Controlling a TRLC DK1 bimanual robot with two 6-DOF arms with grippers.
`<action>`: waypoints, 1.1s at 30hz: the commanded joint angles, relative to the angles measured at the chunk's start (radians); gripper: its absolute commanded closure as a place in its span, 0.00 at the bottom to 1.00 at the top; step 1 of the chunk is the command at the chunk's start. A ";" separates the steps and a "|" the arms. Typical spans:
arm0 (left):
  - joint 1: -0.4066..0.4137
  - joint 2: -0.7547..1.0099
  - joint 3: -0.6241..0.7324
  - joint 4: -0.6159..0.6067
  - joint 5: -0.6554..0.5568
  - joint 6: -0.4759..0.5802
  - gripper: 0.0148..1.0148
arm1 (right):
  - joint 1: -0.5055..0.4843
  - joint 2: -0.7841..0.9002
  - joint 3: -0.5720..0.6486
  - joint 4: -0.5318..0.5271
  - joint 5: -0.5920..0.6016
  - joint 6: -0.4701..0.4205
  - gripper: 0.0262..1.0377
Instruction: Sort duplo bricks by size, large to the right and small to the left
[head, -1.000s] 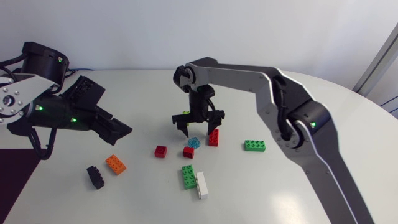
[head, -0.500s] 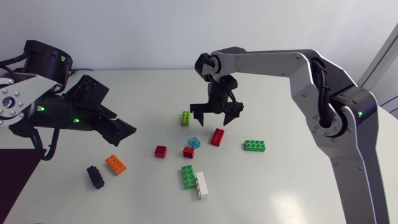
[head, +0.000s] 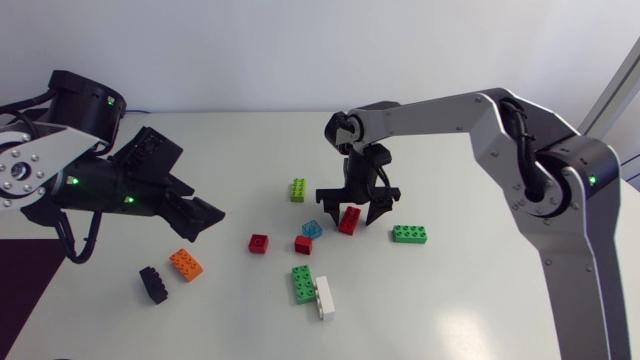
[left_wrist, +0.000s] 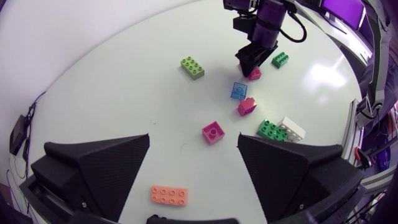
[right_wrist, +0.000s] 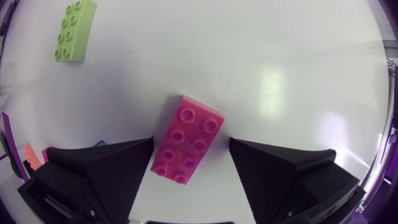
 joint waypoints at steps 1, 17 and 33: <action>-0.011 -0.011 -0.025 0.011 0.007 -0.024 0.03 | -0.011 -0.048 -0.112 0.056 -0.006 0.010 0.49; -0.028 -0.049 -0.041 0.011 0.007 -0.036 0.03 | -0.142 -0.439 -0.501 0.253 -0.038 -0.028 0.98; -0.090 -0.089 -0.060 0.011 0.007 -0.067 0.03 | -0.283 -0.517 -0.702 0.270 -0.087 -0.111 0.56</action>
